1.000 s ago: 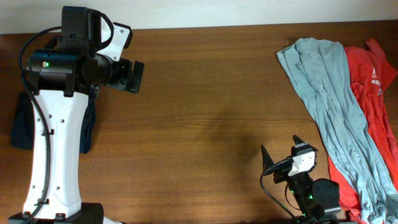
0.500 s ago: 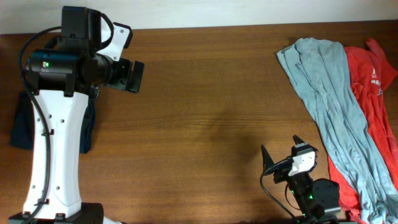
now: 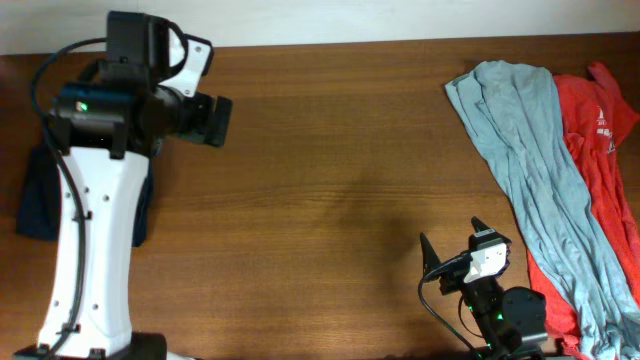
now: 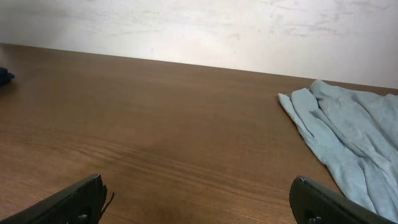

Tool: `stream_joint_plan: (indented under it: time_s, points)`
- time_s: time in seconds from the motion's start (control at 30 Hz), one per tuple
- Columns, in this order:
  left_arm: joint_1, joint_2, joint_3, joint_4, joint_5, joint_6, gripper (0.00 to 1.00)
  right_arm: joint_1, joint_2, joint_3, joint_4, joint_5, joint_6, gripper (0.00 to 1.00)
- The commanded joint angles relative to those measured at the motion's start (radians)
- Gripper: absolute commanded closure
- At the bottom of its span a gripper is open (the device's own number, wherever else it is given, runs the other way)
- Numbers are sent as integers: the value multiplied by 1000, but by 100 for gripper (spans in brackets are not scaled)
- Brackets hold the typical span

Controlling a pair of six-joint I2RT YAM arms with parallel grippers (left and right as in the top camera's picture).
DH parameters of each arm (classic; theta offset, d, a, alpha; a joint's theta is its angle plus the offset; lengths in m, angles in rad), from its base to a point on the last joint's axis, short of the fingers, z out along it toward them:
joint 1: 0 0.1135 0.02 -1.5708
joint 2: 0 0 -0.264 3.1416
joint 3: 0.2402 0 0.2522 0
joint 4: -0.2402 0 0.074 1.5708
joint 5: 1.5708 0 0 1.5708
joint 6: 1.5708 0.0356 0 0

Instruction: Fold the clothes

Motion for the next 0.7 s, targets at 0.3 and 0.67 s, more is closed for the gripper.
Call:
stream_joint_plan:
  time_s: [0.3,0.67]
  points:
    - [16,-558,-809,681,109,103,1,9,-10,-10,4,16,2,1]
    - [84,-1217,-1493,855,134,103,1,9,-10,-10,3,16,2,1]
